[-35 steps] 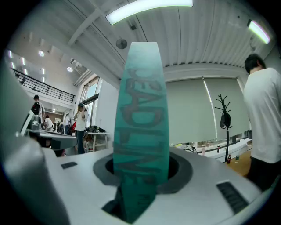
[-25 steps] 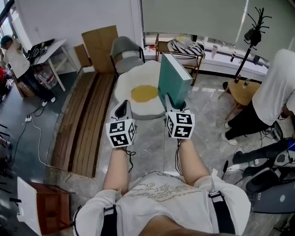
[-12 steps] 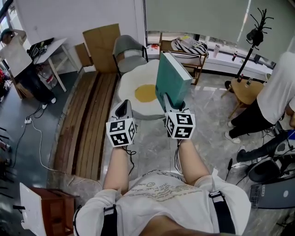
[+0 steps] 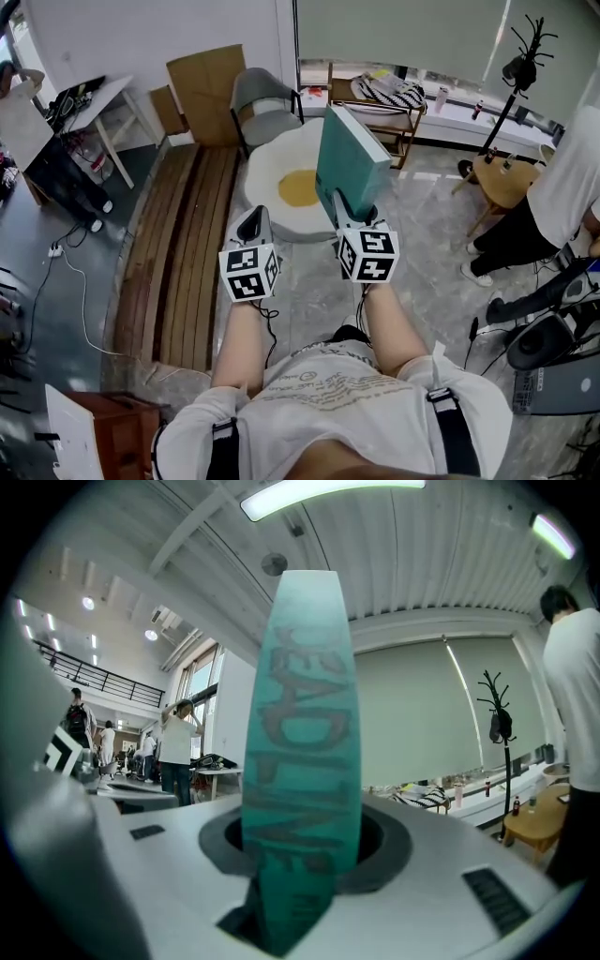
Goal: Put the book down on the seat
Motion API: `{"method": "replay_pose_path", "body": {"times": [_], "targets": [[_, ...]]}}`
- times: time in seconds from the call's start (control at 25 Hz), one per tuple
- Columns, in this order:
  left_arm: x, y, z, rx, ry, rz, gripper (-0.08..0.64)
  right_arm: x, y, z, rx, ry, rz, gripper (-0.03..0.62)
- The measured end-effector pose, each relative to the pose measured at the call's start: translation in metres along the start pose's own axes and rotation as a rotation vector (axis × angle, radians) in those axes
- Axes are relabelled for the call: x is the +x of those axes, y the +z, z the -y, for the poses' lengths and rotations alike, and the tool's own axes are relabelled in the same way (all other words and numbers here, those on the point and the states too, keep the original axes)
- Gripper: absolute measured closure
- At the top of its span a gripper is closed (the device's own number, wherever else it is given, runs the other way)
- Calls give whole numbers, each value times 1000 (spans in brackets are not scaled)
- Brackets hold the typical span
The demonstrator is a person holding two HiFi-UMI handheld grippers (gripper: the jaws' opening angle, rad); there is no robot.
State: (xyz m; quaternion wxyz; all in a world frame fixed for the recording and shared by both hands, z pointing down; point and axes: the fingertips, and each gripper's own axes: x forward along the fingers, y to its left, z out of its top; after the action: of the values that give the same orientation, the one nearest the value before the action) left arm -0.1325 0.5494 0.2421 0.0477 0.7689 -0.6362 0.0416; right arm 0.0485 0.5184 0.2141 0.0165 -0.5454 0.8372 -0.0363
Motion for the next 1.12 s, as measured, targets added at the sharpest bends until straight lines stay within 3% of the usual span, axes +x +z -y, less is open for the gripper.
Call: {"method": "replay_pose_path", "body": {"times": [0.48,1.12], "targets": [[56,-5,-23,34,11,-25,541,64,-5,14,34,11,19,428],[195,34,-34,84,54,6,541,193,6,79,28,59,22,428]]}}
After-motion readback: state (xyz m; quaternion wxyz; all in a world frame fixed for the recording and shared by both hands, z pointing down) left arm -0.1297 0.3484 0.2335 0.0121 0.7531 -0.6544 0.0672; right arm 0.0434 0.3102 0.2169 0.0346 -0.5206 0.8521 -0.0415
